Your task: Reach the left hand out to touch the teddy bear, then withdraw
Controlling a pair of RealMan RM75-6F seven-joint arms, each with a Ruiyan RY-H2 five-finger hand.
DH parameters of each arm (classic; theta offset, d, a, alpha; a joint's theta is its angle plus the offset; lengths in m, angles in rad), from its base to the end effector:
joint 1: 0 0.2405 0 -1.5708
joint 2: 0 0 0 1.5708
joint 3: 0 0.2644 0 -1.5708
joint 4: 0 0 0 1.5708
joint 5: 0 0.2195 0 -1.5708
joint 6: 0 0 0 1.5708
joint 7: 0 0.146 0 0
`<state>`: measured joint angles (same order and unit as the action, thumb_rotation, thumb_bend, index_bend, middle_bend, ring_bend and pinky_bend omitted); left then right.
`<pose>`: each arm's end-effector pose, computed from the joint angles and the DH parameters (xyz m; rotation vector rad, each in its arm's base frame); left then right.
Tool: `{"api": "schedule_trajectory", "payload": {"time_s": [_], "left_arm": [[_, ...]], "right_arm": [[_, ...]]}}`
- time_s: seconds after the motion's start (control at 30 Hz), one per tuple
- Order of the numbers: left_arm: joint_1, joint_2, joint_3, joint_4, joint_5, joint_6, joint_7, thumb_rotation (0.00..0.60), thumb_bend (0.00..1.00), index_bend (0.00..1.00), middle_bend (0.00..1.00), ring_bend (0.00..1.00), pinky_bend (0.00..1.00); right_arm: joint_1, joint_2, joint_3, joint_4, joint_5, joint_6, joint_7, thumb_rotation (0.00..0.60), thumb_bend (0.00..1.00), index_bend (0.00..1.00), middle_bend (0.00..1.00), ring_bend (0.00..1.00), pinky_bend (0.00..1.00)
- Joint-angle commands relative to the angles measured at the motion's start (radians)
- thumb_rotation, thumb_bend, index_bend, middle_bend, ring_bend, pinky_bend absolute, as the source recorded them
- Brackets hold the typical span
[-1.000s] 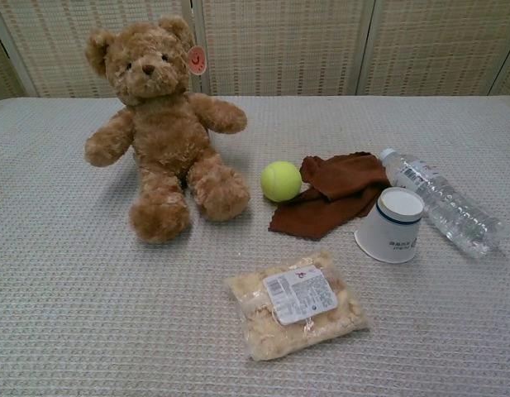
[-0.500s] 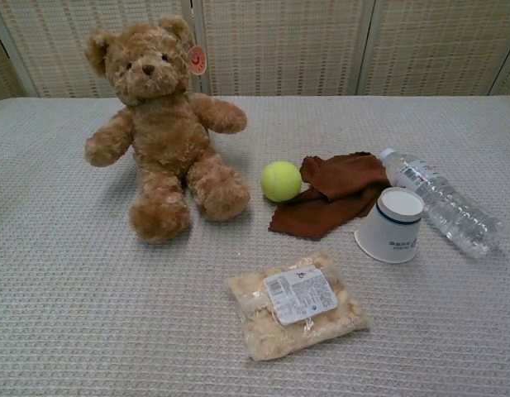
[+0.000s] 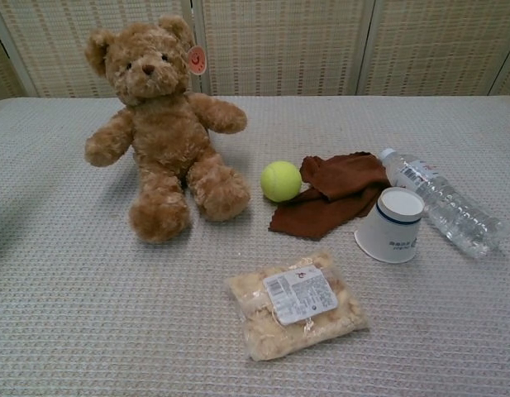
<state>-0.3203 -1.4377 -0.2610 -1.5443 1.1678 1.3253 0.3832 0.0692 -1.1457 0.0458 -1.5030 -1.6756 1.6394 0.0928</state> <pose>-0.2737 0.2923 0.0745 -1.2937 -0.8998 -0.8498 -0.3123 -0.1763 0.1640 1.4415 -0.7459 1.0894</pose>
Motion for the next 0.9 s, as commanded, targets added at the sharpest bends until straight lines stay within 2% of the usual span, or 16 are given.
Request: {"api": "schedule_trajectory", "payload": {"time_s": [0.03, 0.2, 0.43, 0.9], "left_arm": [[-0.063, -0.048, -0.048, 0.018, -0.09, -0.056, 0.066, 0.6, 0.39, 0.11, 0.23, 0.25, 0.4], [-0.129, -0.089, -0.091, 0.042, -0.199, -0.106, 0.125, 0.6, 0.38, 0.11, 0.22, 0.25, 0.38], [-0.198, -0.142, -0.116, 0.106, -0.323, -0.157, 0.173, 0.6, 0.37, 0.1, 0.21, 0.24, 0.37], [-0.307, -0.206, -0.157, 0.14, -0.508, -0.137, 0.294, 0.6, 0.36, 0.15, 0.23, 0.25, 0.36]], "right_arm": [[0.001, 0.001, -0.005, 0.0, -0.003, -0.007, 0.002, 0.6, 0.18, 0.0, 0.17, 0.0, 0.21], [0.006, 0.008, -0.012, -0.005, -0.003, -0.023, 0.015, 0.6, 0.18, 0.0, 0.17, 0.0, 0.21], [0.009, 0.015, -0.017, -0.011, -0.005, -0.032, 0.024, 0.6, 0.18, 0.0, 0.17, 0.0, 0.21], [0.013, 0.019, -0.017, -0.013, -0.003, -0.034, 0.041, 0.6, 0.18, 0.0, 0.17, 0.0, 0.21]]}}
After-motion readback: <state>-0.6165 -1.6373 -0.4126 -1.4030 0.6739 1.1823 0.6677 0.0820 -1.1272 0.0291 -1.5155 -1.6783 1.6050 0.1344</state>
